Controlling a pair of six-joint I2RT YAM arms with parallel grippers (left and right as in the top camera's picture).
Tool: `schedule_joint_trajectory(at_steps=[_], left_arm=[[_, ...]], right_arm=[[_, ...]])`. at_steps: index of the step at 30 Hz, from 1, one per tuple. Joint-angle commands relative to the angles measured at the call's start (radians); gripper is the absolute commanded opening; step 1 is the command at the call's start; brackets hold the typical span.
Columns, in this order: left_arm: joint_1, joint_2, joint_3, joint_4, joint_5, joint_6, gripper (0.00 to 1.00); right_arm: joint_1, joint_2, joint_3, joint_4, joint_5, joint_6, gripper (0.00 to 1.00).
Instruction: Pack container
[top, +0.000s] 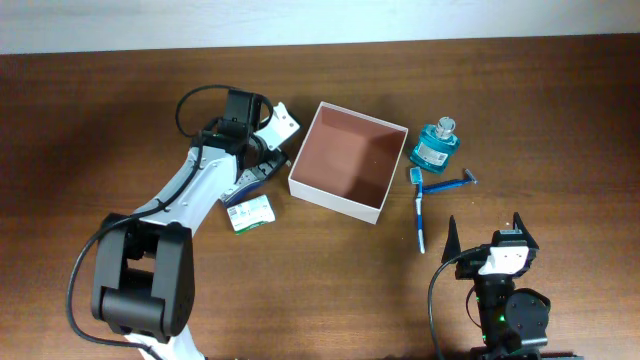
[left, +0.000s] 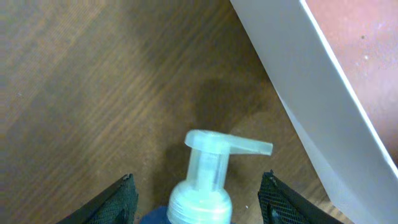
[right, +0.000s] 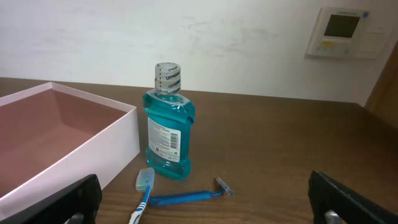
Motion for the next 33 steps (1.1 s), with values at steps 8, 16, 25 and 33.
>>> schedule_joint_trajectory(at_steps=[8,16,25,33], left_arm=[[0.002,0.075,0.013,0.017,-0.004,0.058,0.63],[0.002,0.076,0.013,0.047,-0.003,0.058,0.62],[0.002,0.084,0.013,0.073,-0.003,0.058,0.61],[0.002,0.130,0.013,0.073,-0.004,0.058,0.57]], right_arm=[[-0.005,-0.007,-0.005,-0.008,0.002,0.001,0.99],[-0.005,-0.007,-0.005,-0.008,0.002,0.001,0.99],[-0.005,-0.007,-0.005,-0.008,0.002,0.001,0.98],[-0.005,-0.007,-0.005,-0.008,0.002,0.001,0.99]])
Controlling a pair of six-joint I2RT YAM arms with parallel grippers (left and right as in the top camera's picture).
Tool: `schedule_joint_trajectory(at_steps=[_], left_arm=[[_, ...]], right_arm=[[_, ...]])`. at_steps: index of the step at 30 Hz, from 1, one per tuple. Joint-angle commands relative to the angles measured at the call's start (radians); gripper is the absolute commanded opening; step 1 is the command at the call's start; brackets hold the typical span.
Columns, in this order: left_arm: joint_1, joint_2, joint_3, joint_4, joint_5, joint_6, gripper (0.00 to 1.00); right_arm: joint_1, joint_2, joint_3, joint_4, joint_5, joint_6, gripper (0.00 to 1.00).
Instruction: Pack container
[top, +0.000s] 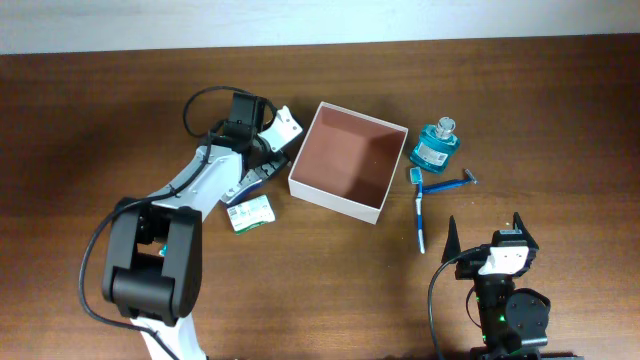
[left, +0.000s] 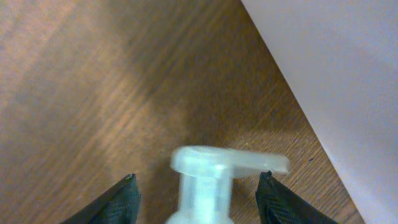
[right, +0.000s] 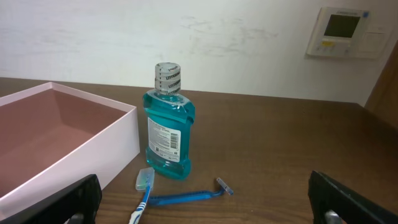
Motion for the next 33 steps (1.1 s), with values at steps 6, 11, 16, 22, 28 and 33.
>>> schedule_joint_trajectory(at_steps=[6,11,16,22,28,33], left_arm=[[0.003,0.038,0.011,0.004,-0.004,0.016,0.51],[0.003,0.045,0.011,0.009,-0.004,0.016,0.46],[0.009,0.055,0.011,0.010,-0.004,0.024,0.44],[0.009,0.066,0.011,0.009,-0.069,0.023,0.44],[0.009,0.066,0.013,0.023,-0.140,0.023,0.27],[0.008,0.050,0.034,0.020,-0.143,0.022,0.08]], right_arm=[[-0.005,-0.007,-0.005,-0.008,0.001,0.002,0.99],[-0.005,-0.007,-0.005,-0.008,0.001,0.002,0.99],[-0.005,-0.007,-0.005,-0.008,0.001,0.002,0.99],[-0.005,-0.007,-0.005,-0.008,0.001,0.002,0.99],[-0.005,-0.007,-0.005,-0.008,0.001,0.002,0.99],[-0.005,-0.007,-0.005,-0.008,0.001,0.002,0.99]])
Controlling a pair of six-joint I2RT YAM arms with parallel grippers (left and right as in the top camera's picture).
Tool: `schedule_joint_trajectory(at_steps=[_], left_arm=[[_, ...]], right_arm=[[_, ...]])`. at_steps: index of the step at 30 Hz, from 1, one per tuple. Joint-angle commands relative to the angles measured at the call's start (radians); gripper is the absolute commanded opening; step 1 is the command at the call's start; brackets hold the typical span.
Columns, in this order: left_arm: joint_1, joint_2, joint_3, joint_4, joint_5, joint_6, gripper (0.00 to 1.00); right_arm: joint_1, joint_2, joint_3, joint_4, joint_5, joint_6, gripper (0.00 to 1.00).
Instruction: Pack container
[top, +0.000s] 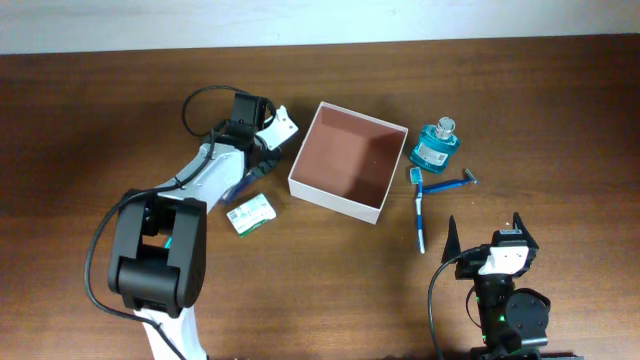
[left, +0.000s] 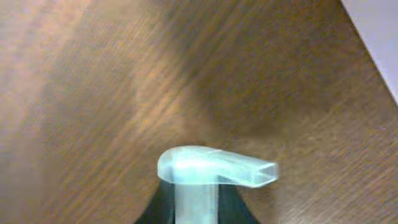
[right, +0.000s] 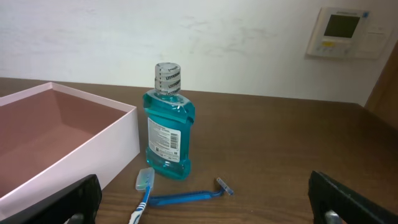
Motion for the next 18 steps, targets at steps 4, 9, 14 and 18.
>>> schedule_joint_trajectory(at_steps=[4,9,14,18], left_arm=[[0.005,-0.038,0.015,-0.009,-0.007,0.000,0.07],[0.005,-0.115,0.015,-0.008,-0.007,0.000,0.07],[0.005,-0.182,0.015,-0.009,-0.007,0.000,0.08],[0.006,-0.222,0.015,-0.010,-0.007,0.000,0.09]], right_arm=[[-0.005,-0.007,-0.005,-0.008,0.001,0.002,0.99],[-0.005,-0.007,-0.005,-0.008,0.001,0.002,0.99],[-0.005,-0.007,-0.005,-0.008,0.001,0.002,0.99],[-0.005,-0.007,-0.005,-0.008,0.001,0.002,0.99]])
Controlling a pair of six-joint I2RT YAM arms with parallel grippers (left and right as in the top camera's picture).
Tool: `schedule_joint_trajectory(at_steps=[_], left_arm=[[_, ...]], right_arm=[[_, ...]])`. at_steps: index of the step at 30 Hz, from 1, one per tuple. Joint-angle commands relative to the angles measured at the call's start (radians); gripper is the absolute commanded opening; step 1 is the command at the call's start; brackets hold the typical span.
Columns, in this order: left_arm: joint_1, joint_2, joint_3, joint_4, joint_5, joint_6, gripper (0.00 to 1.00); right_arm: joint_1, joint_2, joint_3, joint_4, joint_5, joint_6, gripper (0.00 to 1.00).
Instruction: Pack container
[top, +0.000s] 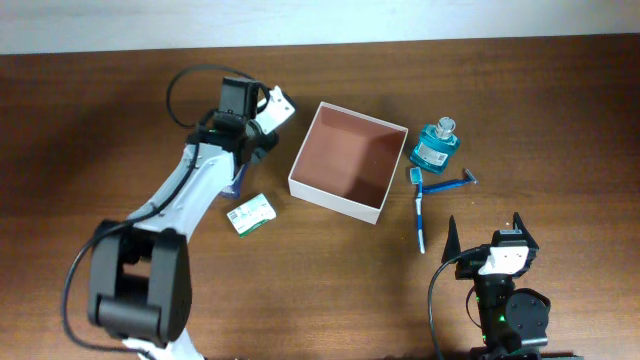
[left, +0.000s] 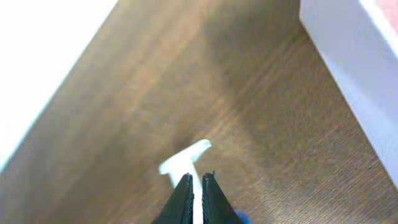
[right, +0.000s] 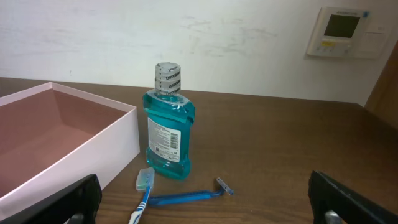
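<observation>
My left gripper (left: 196, 178) is shut on the thin neck of a pump bottle, just under its clear pump head (left: 185, 160). A sliver of the blue body (left: 239, 219) shows below. From overhead the left gripper (top: 246, 148) hangs left of the white box (top: 348, 160), whose inside is brown-pink. The box's white wall (left: 348, 74) fills the upper right of the left wrist view. My right gripper (right: 208, 208) rests open at the near right (top: 486, 238), holding nothing.
A blue mouthwash bottle (right: 168, 124) stands right of the box (right: 56, 143). A toothbrush (right: 142, 199) and a blue razor (right: 193, 196) lie in front of it. A small green-and-white packet (top: 250, 213) lies left of the box, near the left arm.
The left gripper, still shut on the pump bottle's neck, now sits higher above the table and a little farther back. The table looks more distant in its wrist view. The right arm is unchanged.
First the left gripper stood open around the pump bottle lying beside the box. Then it was closer in, still open. At the last earlier moment it was shut on the neck under the pump head. Now it holds the bottle raised off the table.
</observation>
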Motion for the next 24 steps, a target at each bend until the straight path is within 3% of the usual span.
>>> schedule_joint_trajectory(at_steps=[1,7,14,18,23,24], left_arm=[[0.006,-0.053,0.005,0.001,0.003,0.000,0.12],[0.023,-0.036,0.004,-0.006,0.003,-0.015,0.16],[0.086,0.018,0.004,0.021,0.005,-0.229,0.24],[0.111,0.038,0.004,0.007,0.022,-0.285,0.31],[0.114,0.043,0.004,-0.008,0.019,-0.285,0.47],[0.112,0.043,0.004,-0.007,0.019,-0.285,0.59]], right_arm=[[-0.005,-0.007,-0.005,-0.008,0.001,0.002,0.99],[-0.005,-0.007,-0.005,-0.008,0.001,0.002,0.99],[-0.005,-0.007,-0.005,-0.008,0.001,0.002,0.99],[-0.005,-0.007,-0.005,-0.008,0.001,0.002,0.99],[-0.005,-0.007,-0.005,-0.008,0.001,0.002,0.99],[-0.005,-0.007,-0.005,-0.008,0.001,0.002,0.99]])
